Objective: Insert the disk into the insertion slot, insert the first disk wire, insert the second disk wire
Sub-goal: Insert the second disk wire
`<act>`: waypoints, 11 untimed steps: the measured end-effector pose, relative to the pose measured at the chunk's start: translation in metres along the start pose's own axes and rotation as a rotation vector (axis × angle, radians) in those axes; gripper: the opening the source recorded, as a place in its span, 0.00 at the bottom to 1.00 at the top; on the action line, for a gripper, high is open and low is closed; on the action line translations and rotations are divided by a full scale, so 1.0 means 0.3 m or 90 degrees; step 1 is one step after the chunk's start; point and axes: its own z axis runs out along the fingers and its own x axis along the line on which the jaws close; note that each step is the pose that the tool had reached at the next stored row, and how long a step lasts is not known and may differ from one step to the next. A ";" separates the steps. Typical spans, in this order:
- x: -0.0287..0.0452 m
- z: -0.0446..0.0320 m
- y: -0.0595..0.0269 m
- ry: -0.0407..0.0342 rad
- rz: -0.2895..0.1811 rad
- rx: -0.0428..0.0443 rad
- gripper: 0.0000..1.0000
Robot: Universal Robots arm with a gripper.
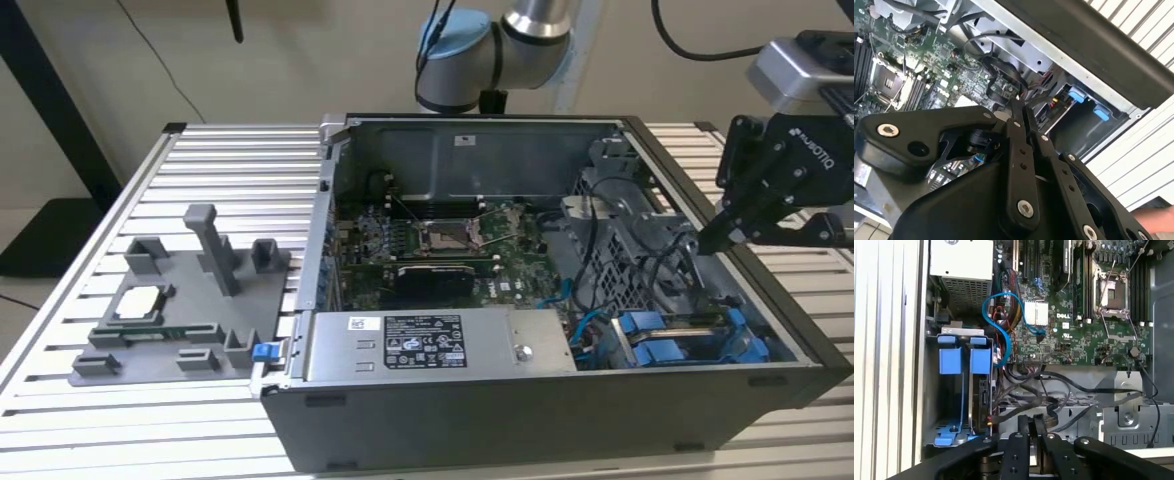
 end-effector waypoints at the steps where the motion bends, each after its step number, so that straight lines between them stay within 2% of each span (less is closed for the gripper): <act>1: 0.003 -0.002 0.006 0.0006 0.000 0.0000 0.00; 6: 0.032 -0.004 0.044 0.0039 0.000 0.0003 0.00; 11: 0.062 -0.003 0.099 0.0054 0.000 0.0006 0.00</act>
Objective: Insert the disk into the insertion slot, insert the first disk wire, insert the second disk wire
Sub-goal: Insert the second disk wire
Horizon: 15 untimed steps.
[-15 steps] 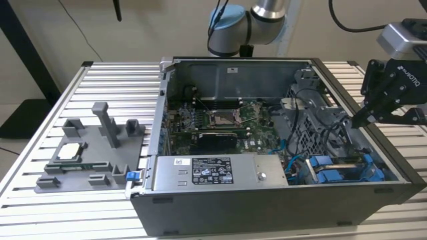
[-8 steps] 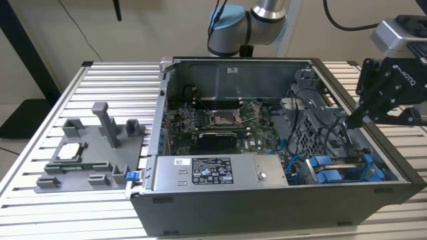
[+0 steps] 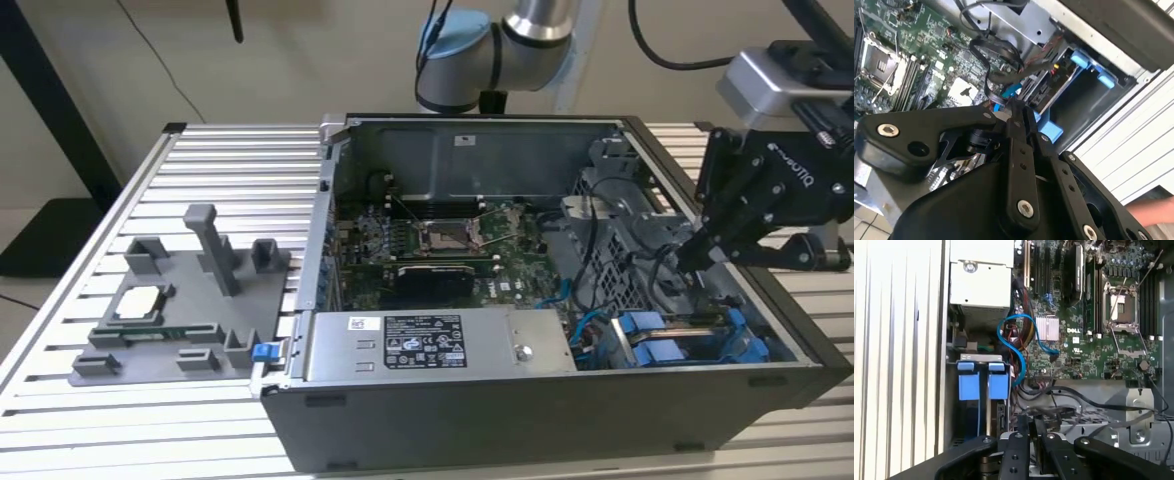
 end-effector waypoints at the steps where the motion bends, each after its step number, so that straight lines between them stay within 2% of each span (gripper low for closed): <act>1: 0.006 0.001 0.007 0.0000 0.000 0.0000 0.00; 7: 0.037 0.021 0.028 -0.0001 0.000 0.0022 0.00; 11: 0.042 0.030 0.029 0.0007 -0.002 0.0115 0.00; 15: 0.042 0.030 0.029 0.0008 -0.002 0.0116 0.00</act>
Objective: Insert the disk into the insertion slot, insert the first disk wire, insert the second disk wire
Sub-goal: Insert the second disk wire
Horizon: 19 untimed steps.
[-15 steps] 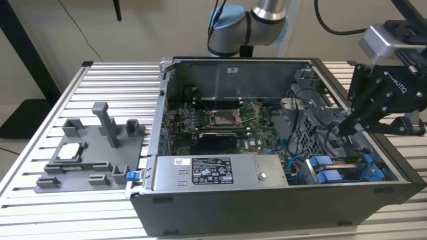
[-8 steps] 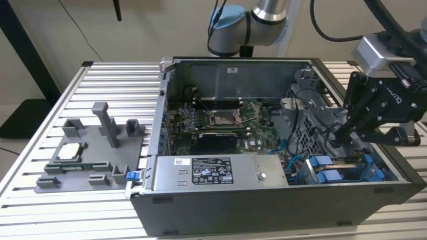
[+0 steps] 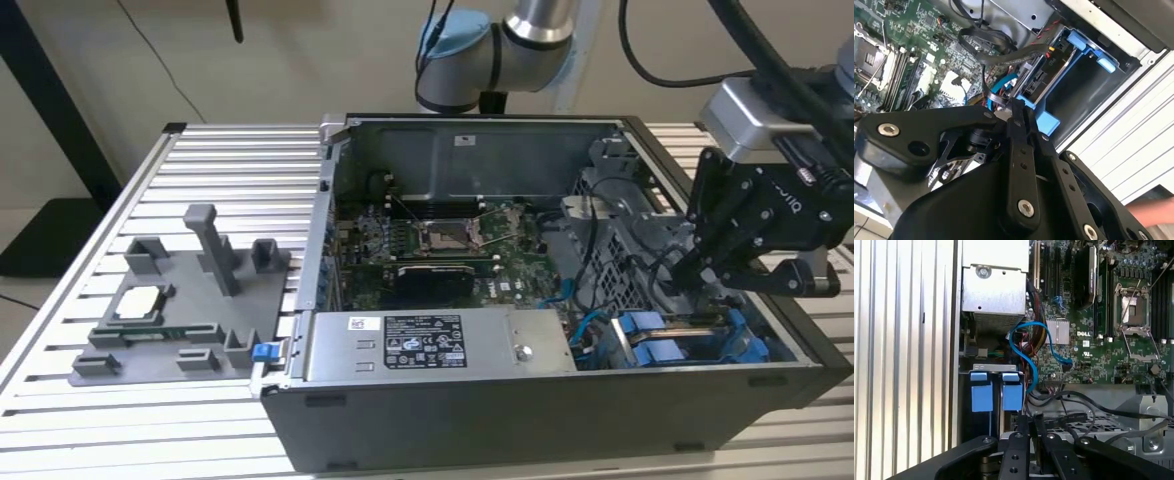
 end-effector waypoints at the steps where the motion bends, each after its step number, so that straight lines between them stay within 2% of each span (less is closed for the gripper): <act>1: 0.000 0.001 0.000 0.0005 0.000 0.0002 0.00; 5: 0.002 0.011 -0.001 0.0110 0.000 0.0041 0.00; 8: 0.003 0.019 -0.002 0.0231 0.001 0.0057 0.00; 9: 0.004 0.023 -0.002 0.0252 0.001 0.0066 0.00; 11: 0.003 0.032 -0.003 0.0255 0.001 0.0100 0.00; 17: 0.005 0.050 -0.005 0.0258 -0.002 0.0253 0.00; 19: 0.005 0.052 -0.005 0.0259 -0.002 0.0272 0.00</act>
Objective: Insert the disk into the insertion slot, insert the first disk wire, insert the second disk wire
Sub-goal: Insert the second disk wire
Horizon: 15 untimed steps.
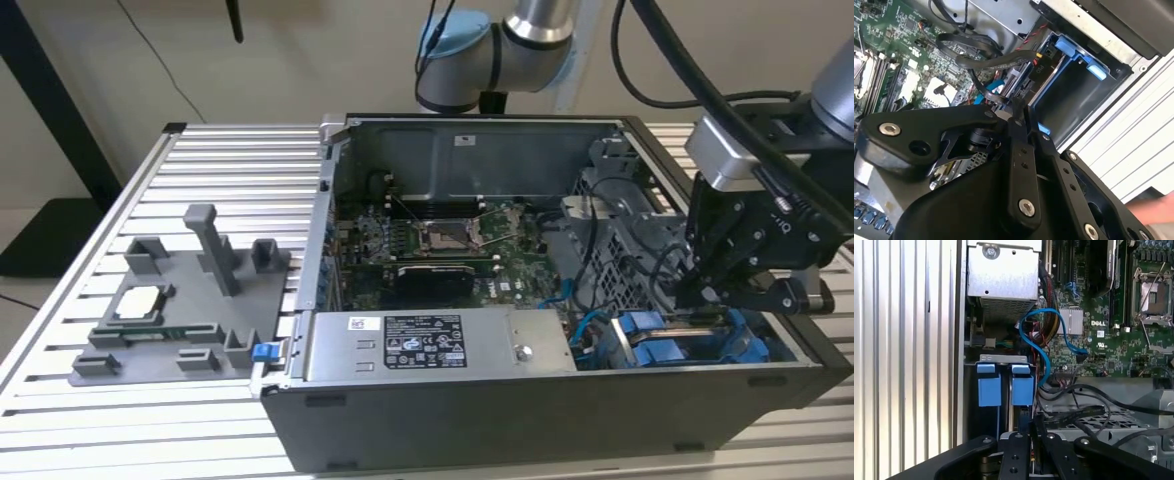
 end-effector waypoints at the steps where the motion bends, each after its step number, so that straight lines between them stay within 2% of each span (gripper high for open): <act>1: 0.000 0.000 0.000 0.0000 0.000 0.0000 0.00; 5: 0.001 0.004 0.000 -0.0006 0.000 0.0012 0.00; 11: 0.003 0.023 -0.001 -0.0066 -0.002 0.0118 0.00; 15: 0.005 0.034 -0.009 -0.0182 -0.002 0.0121 0.00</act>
